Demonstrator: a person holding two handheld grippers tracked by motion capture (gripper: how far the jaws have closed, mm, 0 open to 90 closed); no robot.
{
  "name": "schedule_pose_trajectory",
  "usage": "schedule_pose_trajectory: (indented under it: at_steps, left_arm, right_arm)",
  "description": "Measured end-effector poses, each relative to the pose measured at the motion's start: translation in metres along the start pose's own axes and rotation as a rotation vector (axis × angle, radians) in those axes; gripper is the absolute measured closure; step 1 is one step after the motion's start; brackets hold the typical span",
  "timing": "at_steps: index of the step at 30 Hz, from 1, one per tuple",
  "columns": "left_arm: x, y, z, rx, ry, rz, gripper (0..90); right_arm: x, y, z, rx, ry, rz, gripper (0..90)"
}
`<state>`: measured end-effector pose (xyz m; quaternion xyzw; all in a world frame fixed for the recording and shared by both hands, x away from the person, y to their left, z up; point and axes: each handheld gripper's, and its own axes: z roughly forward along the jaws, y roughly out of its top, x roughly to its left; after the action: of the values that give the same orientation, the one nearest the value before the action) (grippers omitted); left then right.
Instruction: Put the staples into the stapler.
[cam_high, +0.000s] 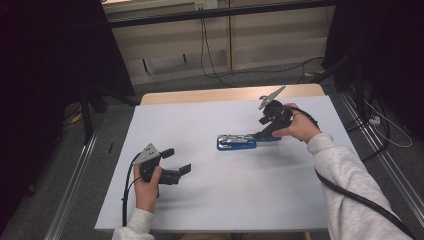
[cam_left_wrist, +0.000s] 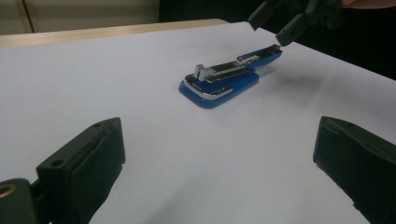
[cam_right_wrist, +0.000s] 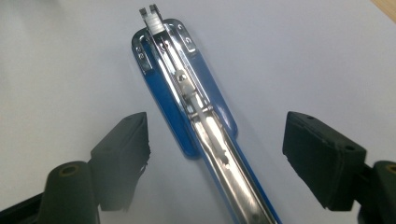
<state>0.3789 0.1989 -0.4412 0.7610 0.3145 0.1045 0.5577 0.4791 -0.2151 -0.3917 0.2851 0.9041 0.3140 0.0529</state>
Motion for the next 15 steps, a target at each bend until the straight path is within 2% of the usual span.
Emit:
schedule_pose_trajectory:
  at_steps: [2,4,9,10,11,15]
  left_arm:
    - [0.001,0.001,0.003,0.005,-0.009,-0.005,2.4]
    - [0.001,0.003,0.006,0.014,0.000,0.002,2.4]
    - [0.000,0.007,0.012,0.030,-0.004,0.011,2.4]
    - [-0.001,0.007,0.015,0.034,-0.002,0.003,2.4]
    - [-0.001,0.008,0.020,0.035,0.000,0.008,2.8]
    - [-0.001,0.009,0.027,0.053,0.015,0.018,3.0]
  right_arm:
    - [0.000,-0.006,-0.003,-0.002,-0.015,0.029,19.6]
    - [-0.001,-0.012,-0.006,-0.011,-0.021,0.057,19.1]
    - [-0.001,-0.028,-0.014,-0.034,-0.069,0.097,16.8]
    - [0.000,-0.032,-0.015,-0.045,-0.067,0.117,16.3]
    - [0.000,-0.039,-0.016,-0.045,-0.089,0.121,16.0]
    - [0.002,-0.046,-0.017,-0.053,-0.089,0.132,15.5]
